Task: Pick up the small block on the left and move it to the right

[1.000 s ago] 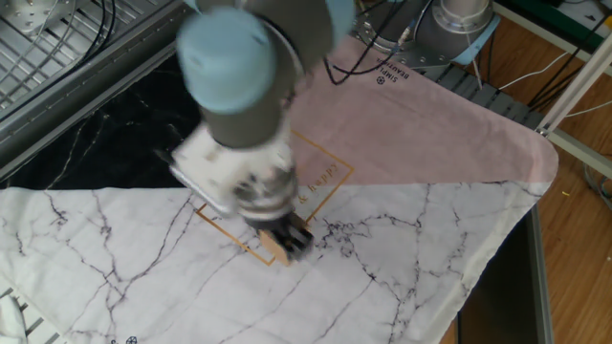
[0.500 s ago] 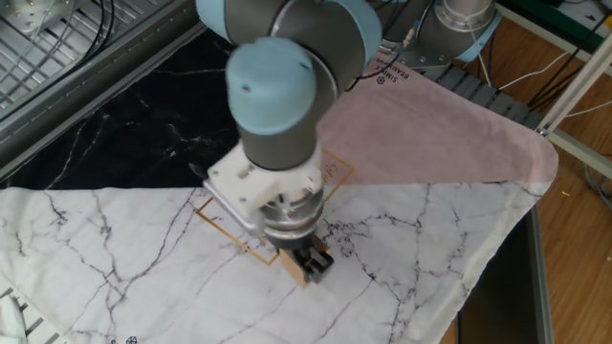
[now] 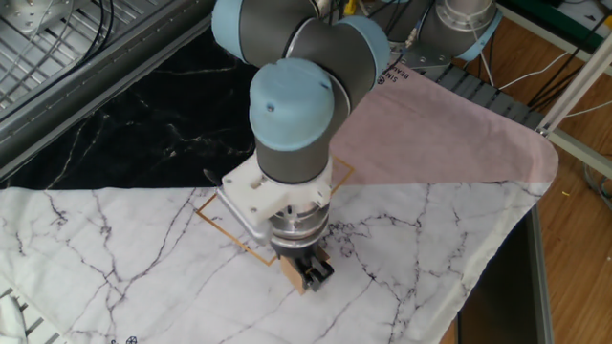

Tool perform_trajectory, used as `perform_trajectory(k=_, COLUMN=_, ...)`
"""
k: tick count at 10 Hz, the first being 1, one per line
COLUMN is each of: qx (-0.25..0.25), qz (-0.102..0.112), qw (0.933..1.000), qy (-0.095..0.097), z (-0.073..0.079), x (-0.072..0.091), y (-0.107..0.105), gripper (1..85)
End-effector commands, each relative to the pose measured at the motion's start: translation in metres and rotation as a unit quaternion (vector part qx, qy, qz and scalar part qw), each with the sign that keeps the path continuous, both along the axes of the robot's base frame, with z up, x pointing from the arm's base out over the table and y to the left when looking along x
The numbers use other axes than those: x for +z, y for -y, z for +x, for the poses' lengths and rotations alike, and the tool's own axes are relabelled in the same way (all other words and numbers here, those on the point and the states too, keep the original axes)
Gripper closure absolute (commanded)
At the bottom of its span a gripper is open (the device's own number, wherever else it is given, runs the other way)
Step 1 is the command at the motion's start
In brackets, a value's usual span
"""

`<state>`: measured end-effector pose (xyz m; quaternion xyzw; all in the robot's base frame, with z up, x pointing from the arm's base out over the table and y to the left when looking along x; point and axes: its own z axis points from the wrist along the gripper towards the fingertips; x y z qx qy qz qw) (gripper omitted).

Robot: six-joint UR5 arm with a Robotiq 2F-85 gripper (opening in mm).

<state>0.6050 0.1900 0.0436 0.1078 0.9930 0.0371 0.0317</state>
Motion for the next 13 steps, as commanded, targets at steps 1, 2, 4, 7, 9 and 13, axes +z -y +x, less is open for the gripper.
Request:
perform_trajectory(k=1, qx=0.024, qz=-0.014, qw=0.9996, qy=-0.004, z=-0.002, x=-0.003, y=0.006, gripper=55.3)
perform_trajectory(k=2, qx=0.038, qz=-0.016, qw=0.9991, qy=-0.002, z=-0.002, x=-0.003, y=0.007, gripper=39.0)
perform_trajectory(k=4, qx=0.045, qz=-0.007, qw=0.9990, qy=-0.004, z=-0.003, x=-0.004, y=0.002, gripper=27.3)
perform_trajectory(k=7, qx=0.063, qz=0.007, qw=0.9980, qy=0.002, z=-0.002, x=-0.003, y=-0.006, gripper=0.7)
perform_trajectory(k=9, qx=0.059, qz=0.011, qw=0.9982, qy=-0.001, z=-0.004, x=-0.004, y=-0.008, gripper=0.7)
perform_trajectory(k=13, qx=0.051, qz=0.011, qw=0.9986, qy=-0.005, z=-0.003, x=0.003, y=-0.007, gripper=0.7)
